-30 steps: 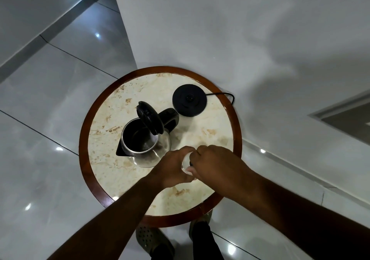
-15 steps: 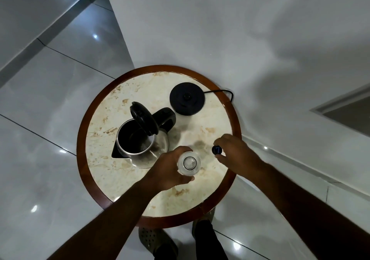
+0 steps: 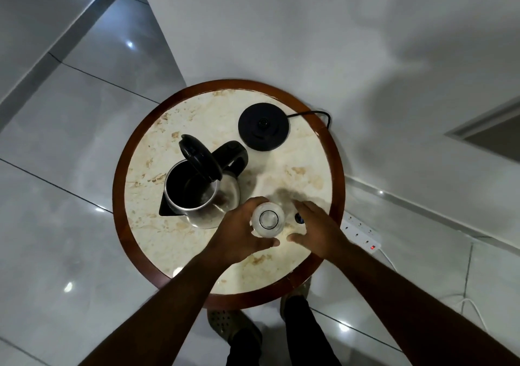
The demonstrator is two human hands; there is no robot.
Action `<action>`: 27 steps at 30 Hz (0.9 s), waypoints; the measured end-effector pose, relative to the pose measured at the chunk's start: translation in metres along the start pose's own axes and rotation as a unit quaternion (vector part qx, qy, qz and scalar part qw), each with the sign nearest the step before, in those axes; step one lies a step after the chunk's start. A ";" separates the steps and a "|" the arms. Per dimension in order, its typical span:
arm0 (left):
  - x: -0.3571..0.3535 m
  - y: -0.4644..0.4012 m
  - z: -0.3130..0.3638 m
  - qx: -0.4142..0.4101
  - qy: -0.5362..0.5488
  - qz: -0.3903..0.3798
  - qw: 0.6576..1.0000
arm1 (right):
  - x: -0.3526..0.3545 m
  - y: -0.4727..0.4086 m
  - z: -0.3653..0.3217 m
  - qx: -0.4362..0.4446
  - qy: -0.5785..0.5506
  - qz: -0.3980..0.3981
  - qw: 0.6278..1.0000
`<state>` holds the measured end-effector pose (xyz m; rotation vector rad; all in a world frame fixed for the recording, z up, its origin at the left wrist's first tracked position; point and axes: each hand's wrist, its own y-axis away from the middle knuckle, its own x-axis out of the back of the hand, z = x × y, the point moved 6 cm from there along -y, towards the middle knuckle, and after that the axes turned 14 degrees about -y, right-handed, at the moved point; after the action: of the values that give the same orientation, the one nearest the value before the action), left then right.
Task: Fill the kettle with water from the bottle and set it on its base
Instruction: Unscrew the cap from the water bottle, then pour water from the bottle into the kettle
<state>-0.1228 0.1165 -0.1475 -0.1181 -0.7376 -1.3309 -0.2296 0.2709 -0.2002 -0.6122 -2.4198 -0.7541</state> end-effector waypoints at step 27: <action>0.132 0.034 -0.064 0.108 -0.008 0.133 0.985 | -0.018 -0.004 -0.130 -0.058 -0.123 -0.126 0.983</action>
<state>-0.0586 -0.0157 -0.1133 -0.0514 -0.8429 -0.9902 -0.1734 0.1832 -0.1210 -0.4720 -2.7312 -0.9797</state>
